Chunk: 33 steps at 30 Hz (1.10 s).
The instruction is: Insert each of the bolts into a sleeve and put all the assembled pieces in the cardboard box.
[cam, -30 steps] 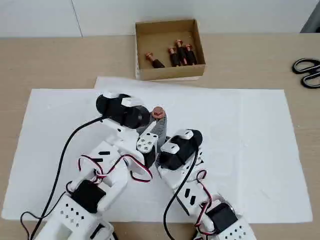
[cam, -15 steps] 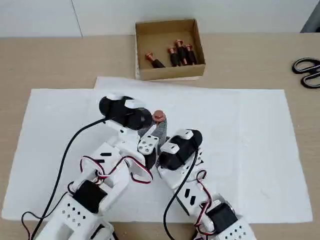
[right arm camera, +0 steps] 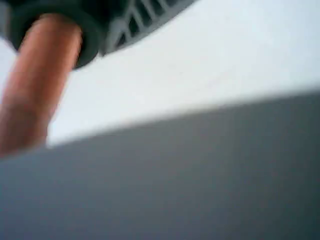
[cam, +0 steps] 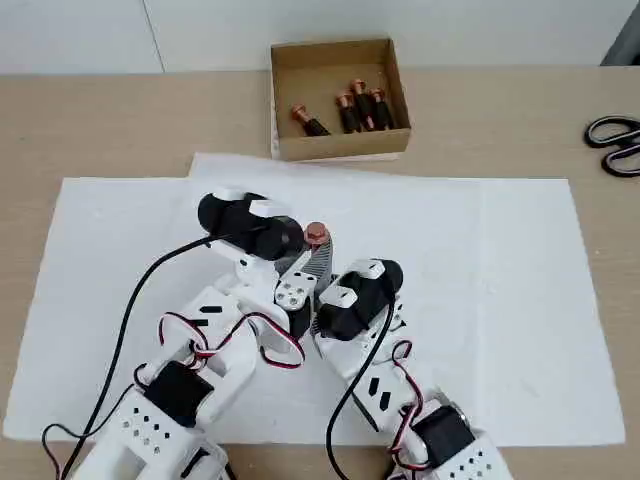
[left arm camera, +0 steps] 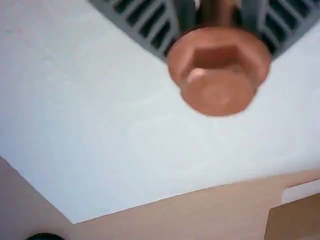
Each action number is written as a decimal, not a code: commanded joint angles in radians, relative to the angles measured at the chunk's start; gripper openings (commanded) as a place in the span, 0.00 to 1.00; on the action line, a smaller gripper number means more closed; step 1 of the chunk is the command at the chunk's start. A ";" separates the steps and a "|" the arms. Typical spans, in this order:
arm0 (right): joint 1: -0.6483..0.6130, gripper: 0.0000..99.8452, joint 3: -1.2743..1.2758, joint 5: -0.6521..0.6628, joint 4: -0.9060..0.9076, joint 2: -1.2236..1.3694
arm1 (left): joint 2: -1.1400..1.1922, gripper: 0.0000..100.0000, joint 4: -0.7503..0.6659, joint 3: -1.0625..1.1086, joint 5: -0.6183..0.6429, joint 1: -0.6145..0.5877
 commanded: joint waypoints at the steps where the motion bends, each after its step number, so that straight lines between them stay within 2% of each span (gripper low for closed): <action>1: 0.002 0.00 0.008 -0.012 0.001 -0.004 | -0.005 0.01 0.017 -0.007 0.003 -0.002; 33: 0.033 0.00 0.008 -0.012 -0.001 -0.012 | -0.006 0.01 0.130 0.005 0.002 -0.023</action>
